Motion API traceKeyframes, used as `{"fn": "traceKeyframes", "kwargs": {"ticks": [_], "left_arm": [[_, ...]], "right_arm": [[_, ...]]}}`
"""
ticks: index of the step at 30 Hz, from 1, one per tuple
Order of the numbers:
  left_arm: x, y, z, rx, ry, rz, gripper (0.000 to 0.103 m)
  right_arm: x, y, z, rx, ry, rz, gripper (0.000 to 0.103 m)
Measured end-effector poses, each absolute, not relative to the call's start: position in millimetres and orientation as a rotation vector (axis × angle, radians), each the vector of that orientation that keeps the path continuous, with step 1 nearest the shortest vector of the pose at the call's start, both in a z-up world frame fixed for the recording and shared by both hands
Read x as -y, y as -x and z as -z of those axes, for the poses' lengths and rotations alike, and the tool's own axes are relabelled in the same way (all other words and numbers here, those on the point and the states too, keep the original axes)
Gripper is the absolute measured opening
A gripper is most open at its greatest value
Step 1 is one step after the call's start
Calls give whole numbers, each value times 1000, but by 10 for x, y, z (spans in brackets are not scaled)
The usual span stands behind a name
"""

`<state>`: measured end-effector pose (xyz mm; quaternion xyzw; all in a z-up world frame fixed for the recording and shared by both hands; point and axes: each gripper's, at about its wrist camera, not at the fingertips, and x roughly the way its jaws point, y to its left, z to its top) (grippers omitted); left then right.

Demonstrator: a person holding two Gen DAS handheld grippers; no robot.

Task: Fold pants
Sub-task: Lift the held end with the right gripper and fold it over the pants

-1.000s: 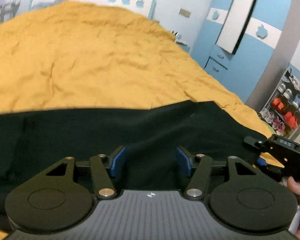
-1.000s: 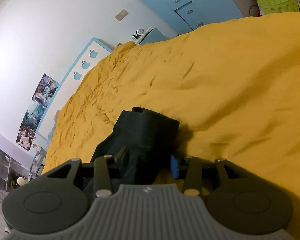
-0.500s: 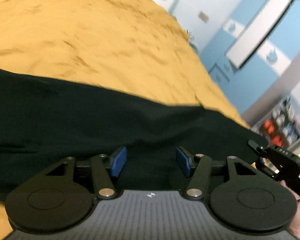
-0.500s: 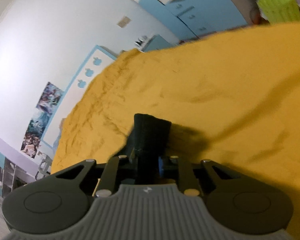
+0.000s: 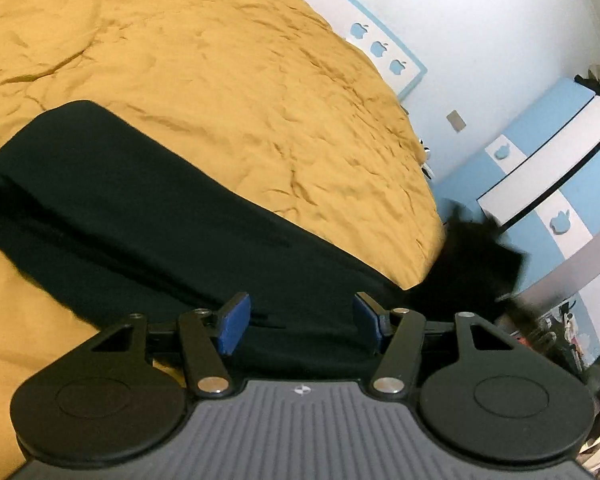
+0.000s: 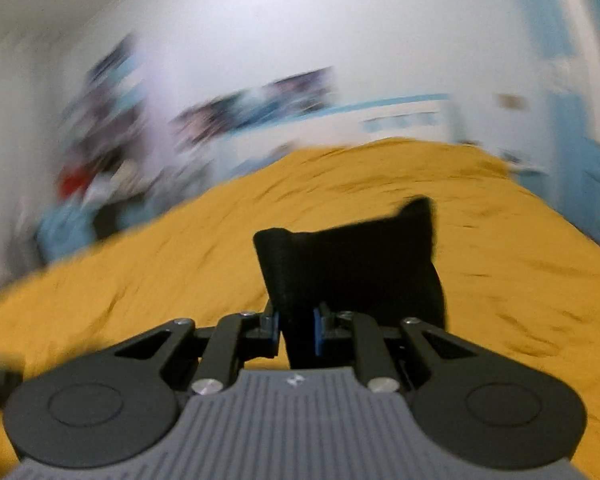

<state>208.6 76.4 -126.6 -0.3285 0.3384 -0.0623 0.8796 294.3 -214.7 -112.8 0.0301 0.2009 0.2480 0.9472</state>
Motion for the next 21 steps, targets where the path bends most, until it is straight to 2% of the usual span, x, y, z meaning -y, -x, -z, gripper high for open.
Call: {"fn": "traceKeyframes", "kwargs": {"ticks": [4, 5, 6, 8, 9, 14, 21], "left_arm": [[-788, -2102, 1348, -721, 699, 133, 68], [-778, -2113, 1362, -730, 699, 134, 68], [-765, -2118, 1367, -736, 696, 137, 68], [-742, -2115, 1373, -744, 681, 145, 68], [-723, -2127, 1377, -746, 672, 148, 69], [-631, -2222, 1434, -796, 656, 155, 71], [-350, -2354, 1539, -828, 658, 198, 75]], "right_arm": [[1524, -2813, 1616, -563, 214, -659, 11], [1412, -2797, 1755, -602, 295, -664, 14], [1320, -2740, 1845, -606, 370, -672, 22], [1236, -2646, 1821, -584, 432, -671, 30], [1276, -2649, 1750, -597, 398, -692, 36], [1755, -2791, 1443, -585, 159, -675, 44], [2490, -2818, 1582, -543, -12, -415, 45]]}}
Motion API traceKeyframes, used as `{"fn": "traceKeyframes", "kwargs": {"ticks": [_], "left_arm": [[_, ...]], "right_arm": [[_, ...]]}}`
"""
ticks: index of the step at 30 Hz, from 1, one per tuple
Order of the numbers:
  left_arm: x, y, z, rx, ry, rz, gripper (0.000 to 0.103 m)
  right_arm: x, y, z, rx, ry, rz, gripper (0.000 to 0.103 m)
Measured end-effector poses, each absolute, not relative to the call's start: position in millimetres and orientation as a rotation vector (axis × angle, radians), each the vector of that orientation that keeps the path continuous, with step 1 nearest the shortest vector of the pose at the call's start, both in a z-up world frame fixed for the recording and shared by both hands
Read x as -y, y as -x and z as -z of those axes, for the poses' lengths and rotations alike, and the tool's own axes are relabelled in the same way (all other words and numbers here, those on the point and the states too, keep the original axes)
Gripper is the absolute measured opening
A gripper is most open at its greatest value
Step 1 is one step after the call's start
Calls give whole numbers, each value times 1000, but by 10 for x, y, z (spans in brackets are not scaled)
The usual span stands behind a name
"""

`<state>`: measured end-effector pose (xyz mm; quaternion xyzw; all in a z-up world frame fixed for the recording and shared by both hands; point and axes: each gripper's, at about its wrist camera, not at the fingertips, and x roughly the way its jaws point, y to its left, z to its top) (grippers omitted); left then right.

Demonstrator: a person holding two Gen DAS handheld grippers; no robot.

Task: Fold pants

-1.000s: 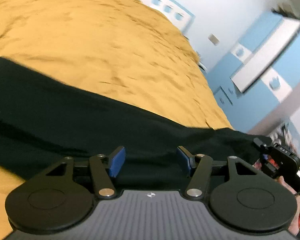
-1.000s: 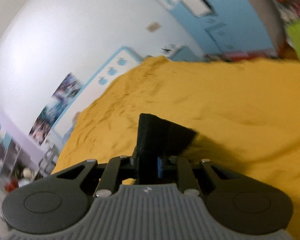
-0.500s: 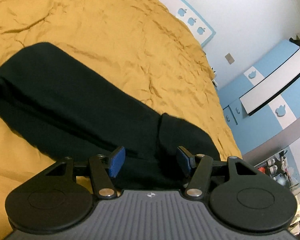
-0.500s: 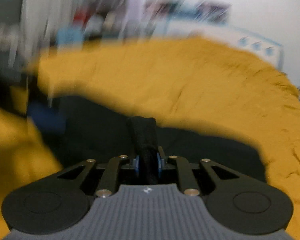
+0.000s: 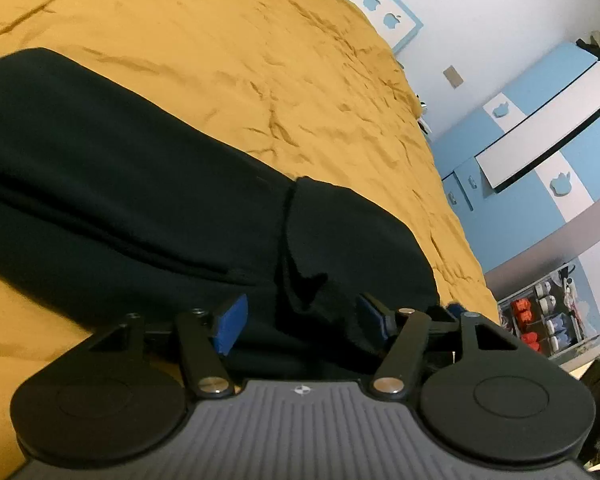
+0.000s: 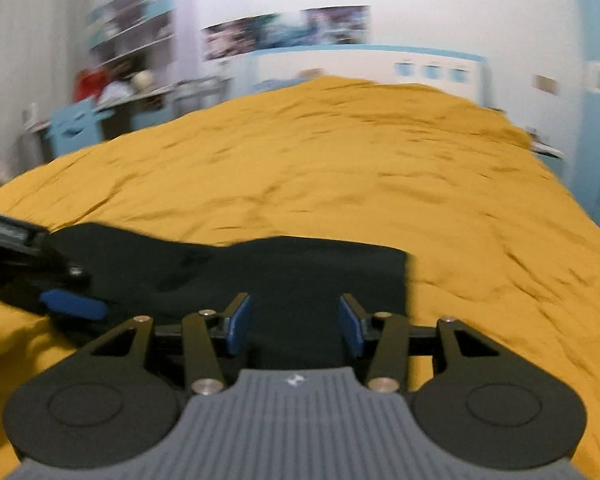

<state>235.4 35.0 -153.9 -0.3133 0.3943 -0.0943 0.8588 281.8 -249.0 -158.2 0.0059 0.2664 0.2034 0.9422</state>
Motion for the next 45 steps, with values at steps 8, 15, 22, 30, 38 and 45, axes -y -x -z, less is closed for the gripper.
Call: {"fn": "traceKeyframes", "kwargs": {"ticks": [8, 15, 22, 30, 38, 45], "left_arm": [[-203, -2619, 1679, -898, 776, 212, 75], [-153, -2691, 1739, -912, 818, 165, 12], [-303, -2459, 1579, -808, 791, 176, 11], [-410, -2564, 1892, -908, 780, 140, 15], [-676, -2362, 1707, -888, 782, 178, 35], [-1402, -1819, 1459, -771, 747, 42, 47]], "right_arm": [[2669, -2737, 1850, -526, -138, -387, 46], [2656, -2732, 1875, -540, -131, -401, 47], [2545, -2598, 1721, -497, -72, -436, 46], [2170, -2670, 1903, -718, 166, -460, 46], [2186, -2555, 1703, -698, 159, -437, 46], [2018, -2445, 1525, -605, 97, -449, 46]]}}
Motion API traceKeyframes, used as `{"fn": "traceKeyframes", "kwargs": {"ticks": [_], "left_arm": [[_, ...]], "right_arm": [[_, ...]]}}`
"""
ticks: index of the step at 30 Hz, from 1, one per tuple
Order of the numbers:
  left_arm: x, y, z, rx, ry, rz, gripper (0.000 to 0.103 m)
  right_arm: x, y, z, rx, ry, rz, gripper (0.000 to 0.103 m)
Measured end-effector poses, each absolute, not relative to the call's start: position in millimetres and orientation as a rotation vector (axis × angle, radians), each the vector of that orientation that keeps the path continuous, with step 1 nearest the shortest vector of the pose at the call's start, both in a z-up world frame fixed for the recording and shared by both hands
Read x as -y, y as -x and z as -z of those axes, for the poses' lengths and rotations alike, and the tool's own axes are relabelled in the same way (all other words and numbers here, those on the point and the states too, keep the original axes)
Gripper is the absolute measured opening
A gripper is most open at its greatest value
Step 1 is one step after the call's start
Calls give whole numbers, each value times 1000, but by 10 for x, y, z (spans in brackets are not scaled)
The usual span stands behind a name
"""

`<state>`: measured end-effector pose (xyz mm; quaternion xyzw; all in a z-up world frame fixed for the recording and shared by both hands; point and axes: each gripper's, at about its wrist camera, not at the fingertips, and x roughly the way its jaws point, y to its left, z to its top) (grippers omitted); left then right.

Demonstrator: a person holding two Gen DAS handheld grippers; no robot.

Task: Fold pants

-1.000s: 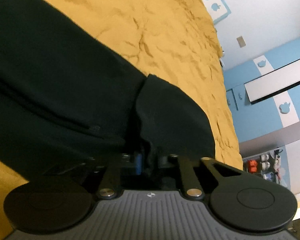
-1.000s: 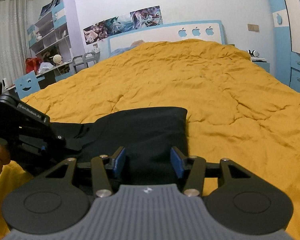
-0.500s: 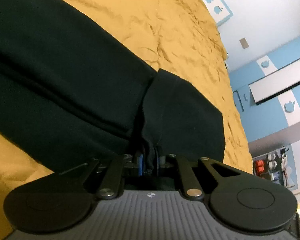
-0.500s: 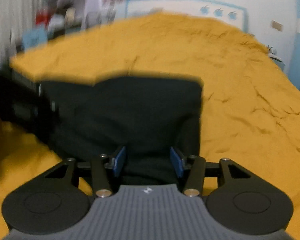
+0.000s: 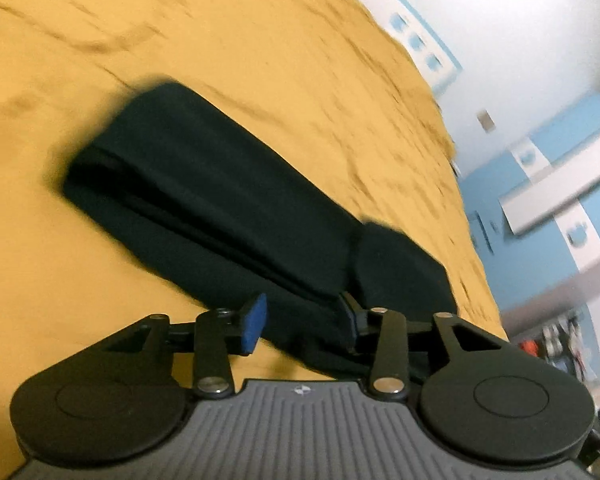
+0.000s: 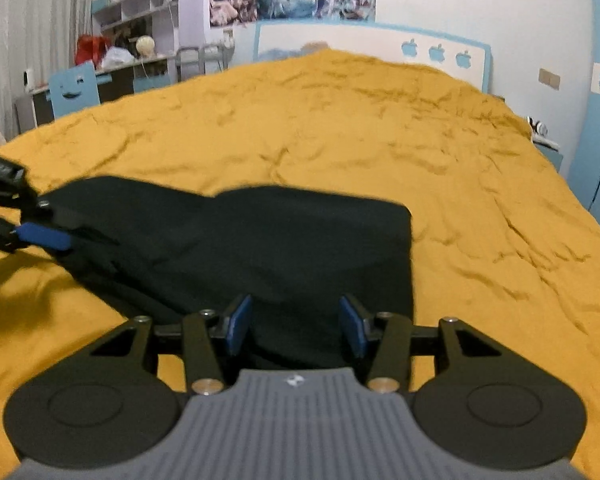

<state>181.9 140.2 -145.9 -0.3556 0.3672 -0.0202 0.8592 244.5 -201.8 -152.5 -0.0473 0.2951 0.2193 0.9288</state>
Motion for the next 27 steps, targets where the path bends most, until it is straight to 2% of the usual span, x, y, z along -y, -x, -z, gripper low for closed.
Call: {"fn": "traceKeyframes", "kwargs": {"ticks": [7, 9, 14, 19, 22, 27], "left_arm": [[-2178, -1471, 1378, -689, 845, -137, 50], [-2257, -1462, 1422, -680, 881, -162, 55], [-2290, -1595, 1582, -677, 976, -170, 57], [-2292, -1628, 1704, -628, 1036, -179, 66], [-2330, -1613, 1756, -590, 1084, -173, 72], [-2339, -1711, 1865, -564, 1151, -186, 75]], "right_arm": [[1416, -2580, 1410, -584, 76, -483, 46], [1217, -2617, 1417, -572, 69, -496, 46], [852, -2769, 1561, -560, 62, -494, 46], [748, -2846, 1920, -641, 91, -472, 47], [718, -2822, 1966, -629, 107, -473, 47], [724, -2870, 1988, -631, 99, -478, 48]]}}
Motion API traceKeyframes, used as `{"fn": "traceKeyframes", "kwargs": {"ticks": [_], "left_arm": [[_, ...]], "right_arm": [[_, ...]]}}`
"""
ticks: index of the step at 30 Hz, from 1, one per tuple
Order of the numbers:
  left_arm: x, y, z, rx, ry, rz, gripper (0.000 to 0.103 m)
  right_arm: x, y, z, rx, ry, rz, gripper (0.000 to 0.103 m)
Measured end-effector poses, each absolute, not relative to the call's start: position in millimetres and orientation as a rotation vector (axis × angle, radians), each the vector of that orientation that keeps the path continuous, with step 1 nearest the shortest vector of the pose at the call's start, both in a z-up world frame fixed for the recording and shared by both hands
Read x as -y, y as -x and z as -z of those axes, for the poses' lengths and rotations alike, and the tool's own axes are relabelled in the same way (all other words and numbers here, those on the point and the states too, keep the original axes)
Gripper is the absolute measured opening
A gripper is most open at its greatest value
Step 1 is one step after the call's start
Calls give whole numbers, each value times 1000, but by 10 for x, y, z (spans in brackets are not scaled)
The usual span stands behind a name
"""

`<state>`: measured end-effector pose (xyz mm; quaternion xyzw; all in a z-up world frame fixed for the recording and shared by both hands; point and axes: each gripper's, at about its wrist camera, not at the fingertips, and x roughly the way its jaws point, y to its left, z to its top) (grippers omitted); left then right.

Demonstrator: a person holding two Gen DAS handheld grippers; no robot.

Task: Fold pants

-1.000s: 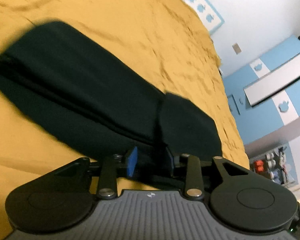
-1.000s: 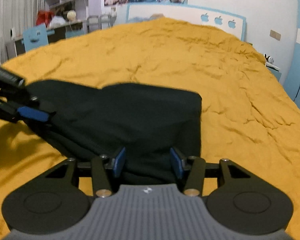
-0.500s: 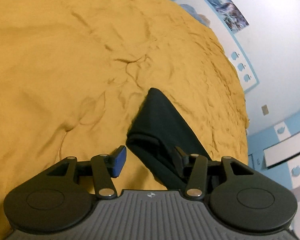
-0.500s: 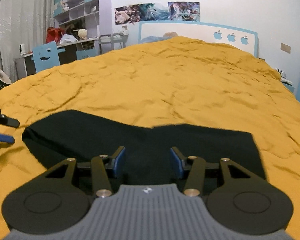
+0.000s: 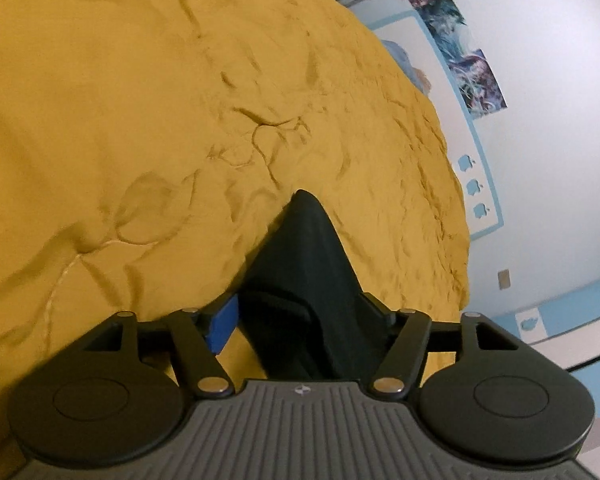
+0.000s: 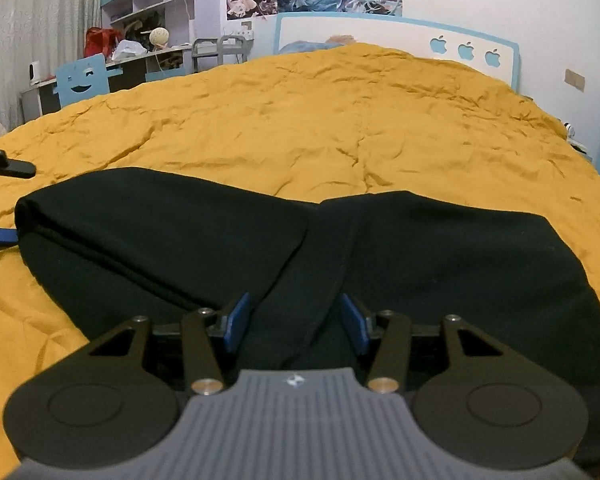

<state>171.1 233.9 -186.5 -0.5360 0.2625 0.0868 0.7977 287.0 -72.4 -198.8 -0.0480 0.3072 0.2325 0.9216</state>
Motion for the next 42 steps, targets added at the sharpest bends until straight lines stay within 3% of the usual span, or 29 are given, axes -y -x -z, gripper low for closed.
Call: {"fn": "traceKeyframes", "kwargs": {"ticks": [9, 14, 17, 18, 20, 21, 22, 27, 33, 42], "left_arm": [[-2224, -1544, 1875, -552, 1211, -320, 69], [-2192, -1732, 1950, -533, 1207, -360, 79], [-2207, -1849, 2036, -508, 1239, -378, 79], [-2208, -1870, 2037, -502, 1247, -385, 77], [-2178, -1891, 1985, -502, 1228, -384, 63], [-2147, -1900, 1946, -505, 1197, -373, 37], [-2117, -1919, 1916, -510, 1169, -346, 23], [-2033, -1895, 1855, -499, 1138, -352, 20], [-1915, -1953, 1632, -474, 1047, -318, 19], [-1361, -2149, 1128, -447, 831, -249, 19]], "right_arm": [[796, -2871, 2044, -622, 73, -500, 54], [803, -2868, 2053, -620, 68, -504, 54], [814, -2870, 2059, -620, 61, -507, 54], [816, -2869, 2060, -619, 59, -508, 55], [814, -2872, 2065, -621, 61, -507, 55], [807, -2873, 2065, -624, 67, -504, 55], [784, -2872, 2067, -627, 83, -500, 55], [662, -2830, 2089, -618, 171, -495, 57], [1044, -3071, 1744, -727, -35, -648, 57], [1847, -3255, 1337, -620, -44, -545, 59]]}}
